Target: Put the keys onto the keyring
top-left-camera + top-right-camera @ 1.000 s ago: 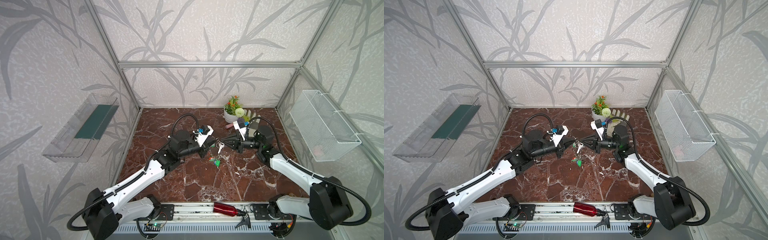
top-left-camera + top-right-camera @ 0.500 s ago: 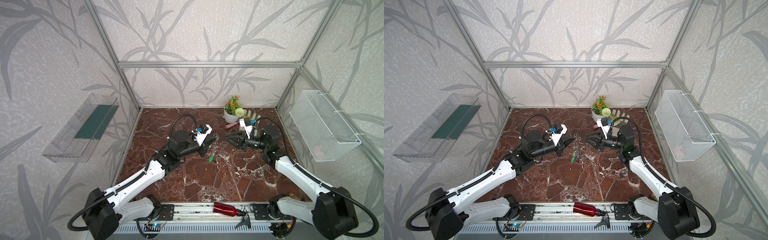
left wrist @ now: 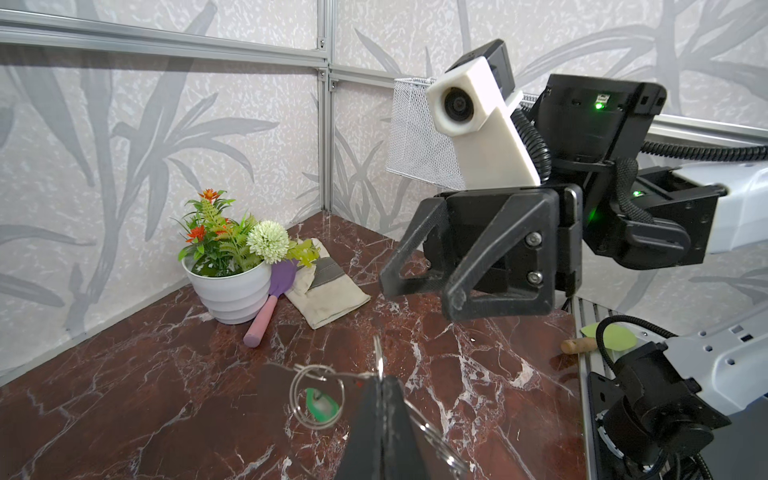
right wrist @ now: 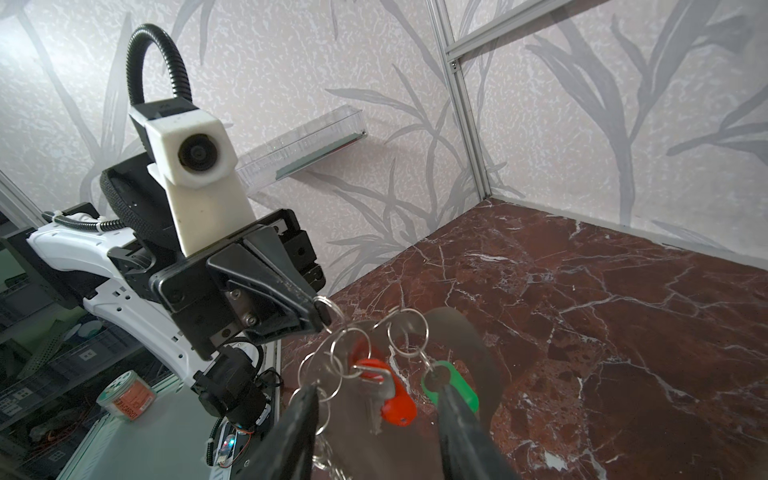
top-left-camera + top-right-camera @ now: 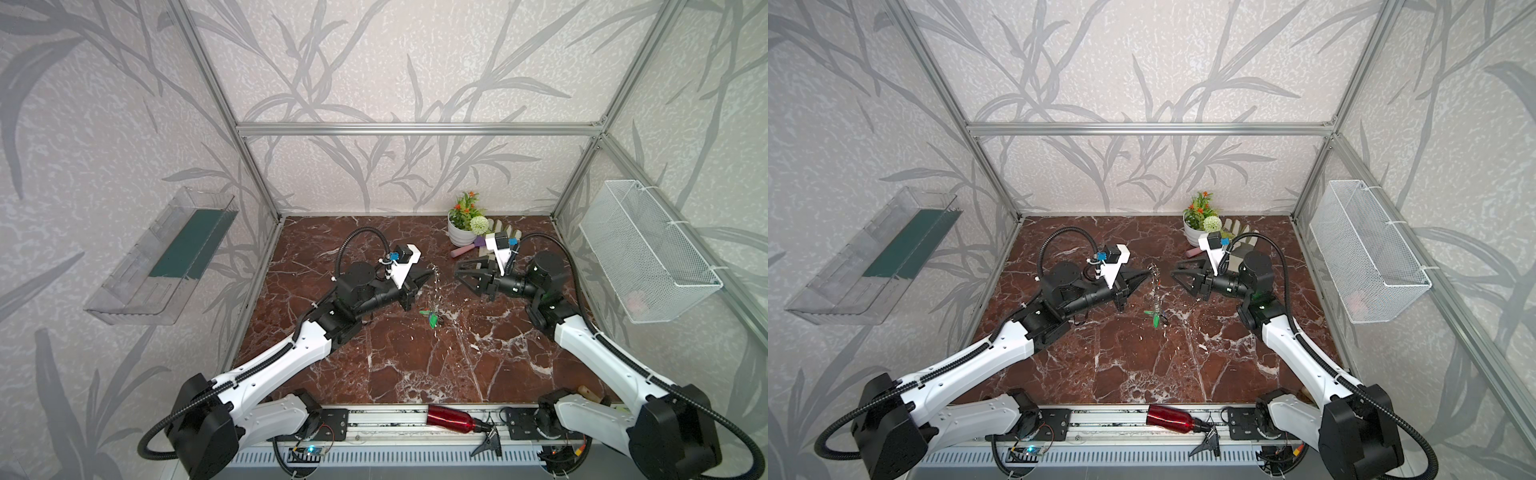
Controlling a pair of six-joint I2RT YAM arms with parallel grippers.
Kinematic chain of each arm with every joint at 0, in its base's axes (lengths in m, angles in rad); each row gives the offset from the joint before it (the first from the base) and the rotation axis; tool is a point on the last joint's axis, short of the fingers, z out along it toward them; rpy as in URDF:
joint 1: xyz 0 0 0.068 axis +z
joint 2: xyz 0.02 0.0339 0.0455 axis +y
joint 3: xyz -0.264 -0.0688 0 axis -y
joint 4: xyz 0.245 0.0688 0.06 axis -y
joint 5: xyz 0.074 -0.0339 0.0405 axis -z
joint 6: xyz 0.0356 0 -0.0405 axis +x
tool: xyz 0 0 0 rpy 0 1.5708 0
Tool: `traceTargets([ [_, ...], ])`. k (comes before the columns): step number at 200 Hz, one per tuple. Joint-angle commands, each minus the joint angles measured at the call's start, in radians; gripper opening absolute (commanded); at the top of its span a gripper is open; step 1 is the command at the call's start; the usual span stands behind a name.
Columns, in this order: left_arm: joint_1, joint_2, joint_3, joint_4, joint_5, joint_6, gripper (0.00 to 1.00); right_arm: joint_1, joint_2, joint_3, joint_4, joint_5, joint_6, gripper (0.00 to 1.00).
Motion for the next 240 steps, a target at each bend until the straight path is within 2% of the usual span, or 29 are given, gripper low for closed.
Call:
traceTargets([
  [1,0.003,-0.008,-0.013,0.169,0.009,-0.059,0.00,-0.008,0.010,0.011,0.084,0.004,0.039,0.50],
  [60,0.002,0.003,-0.069,0.339,0.035,-0.150,0.00,0.002,0.039,0.028,0.175,-0.073,0.108,0.51],
  [100,0.003,0.035,-0.094,0.455,0.067,-0.207,0.00,0.047,0.066,0.057,0.165,-0.100,0.094,0.51],
  [130,0.002,0.046,-0.106,0.480,0.075,-0.219,0.00,0.048,0.099,0.074,0.245,-0.123,0.146,0.50],
  [155,0.002,0.053,-0.114,0.496,0.080,-0.225,0.00,0.057,0.133,0.093,0.295,-0.148,0.182,0.42],
  [204,0.003,0.063,-0.122,0.515,0.094,-0.233,0.00,0.074,0.153,0.103,0.293,-0.149,0.177,0.31],
  [240,0.002,0.073,-0.121,0.515,0.097,-0.228,0.00,0.083,0.159,0.108,0.276,-0.145,0.166,0.14],
])
